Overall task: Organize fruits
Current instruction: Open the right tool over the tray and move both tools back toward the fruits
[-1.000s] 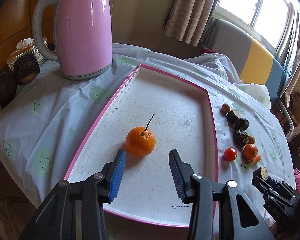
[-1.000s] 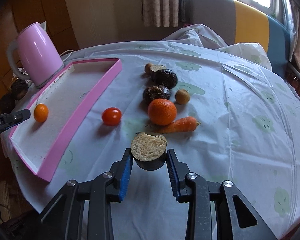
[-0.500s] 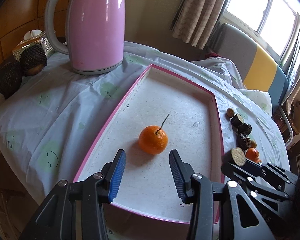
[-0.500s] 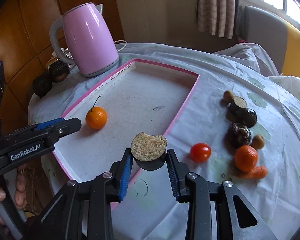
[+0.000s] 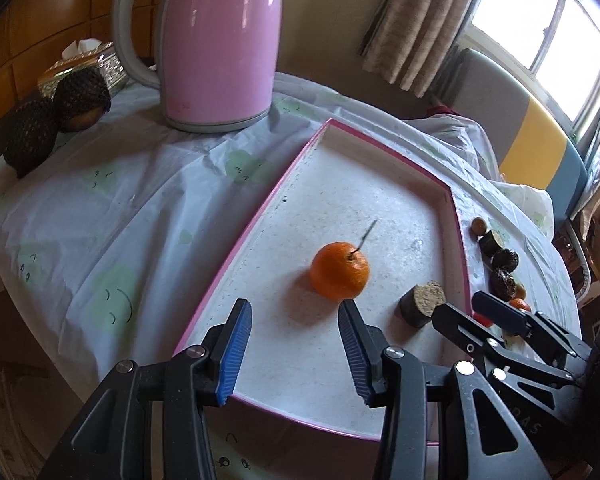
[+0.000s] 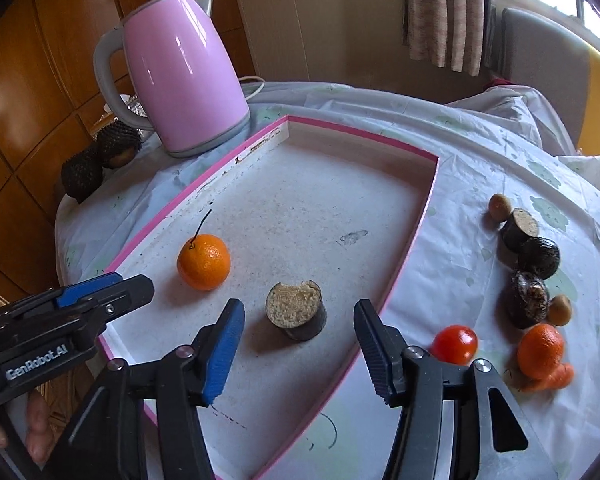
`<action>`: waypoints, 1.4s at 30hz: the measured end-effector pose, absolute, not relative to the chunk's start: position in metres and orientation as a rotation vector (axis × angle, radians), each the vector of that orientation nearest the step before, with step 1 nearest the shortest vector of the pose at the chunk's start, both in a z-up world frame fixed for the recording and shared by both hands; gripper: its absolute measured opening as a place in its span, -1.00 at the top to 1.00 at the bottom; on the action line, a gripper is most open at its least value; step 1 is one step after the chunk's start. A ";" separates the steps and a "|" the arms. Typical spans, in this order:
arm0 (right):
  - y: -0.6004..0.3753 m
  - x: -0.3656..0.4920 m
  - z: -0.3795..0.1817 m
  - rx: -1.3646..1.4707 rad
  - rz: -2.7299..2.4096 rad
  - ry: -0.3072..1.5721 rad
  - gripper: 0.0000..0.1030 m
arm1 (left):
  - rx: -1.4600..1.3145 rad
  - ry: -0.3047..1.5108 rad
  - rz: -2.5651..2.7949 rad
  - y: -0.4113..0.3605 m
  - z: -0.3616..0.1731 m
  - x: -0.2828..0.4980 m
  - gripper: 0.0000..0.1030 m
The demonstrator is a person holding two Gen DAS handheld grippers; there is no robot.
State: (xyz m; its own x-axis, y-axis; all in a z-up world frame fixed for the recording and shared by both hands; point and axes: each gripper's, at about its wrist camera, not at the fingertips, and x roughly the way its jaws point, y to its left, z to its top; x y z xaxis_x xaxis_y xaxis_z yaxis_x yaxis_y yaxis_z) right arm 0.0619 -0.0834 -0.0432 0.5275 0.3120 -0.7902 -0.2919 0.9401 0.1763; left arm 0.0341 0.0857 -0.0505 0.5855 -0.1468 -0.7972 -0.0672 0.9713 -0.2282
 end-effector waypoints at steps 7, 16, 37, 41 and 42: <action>-0.111 0.039 -0.029 0.044 0.279 0.889 -0.39 | -0.190 0.911 -0.112 0.065 -0.039 0.030 0.10; -0.160 0.017 -0.027 0.106 0.149 0.872 -0.47 | -0.114 0.892 -0.187 0.037 -0.031 0.022 0.00; -0.281 -0.018 -0.059 0.295 -0.094 0.921 0.18 | -0.023 0.946 -0.372 -0.020 -0.032 0.012 0.00; -0.281 -0.013 -0.066 0.279 -0.093 0.938 0.18 | 0.025 0.954 -0.422 -0.035 -0.034 0.009 0.00; -0.280 -0.012 -0.068 0.267 -0.096 0.939 0.18 | 0.030 0.957 -0.443 -0.039 -0.034 0.009 0.00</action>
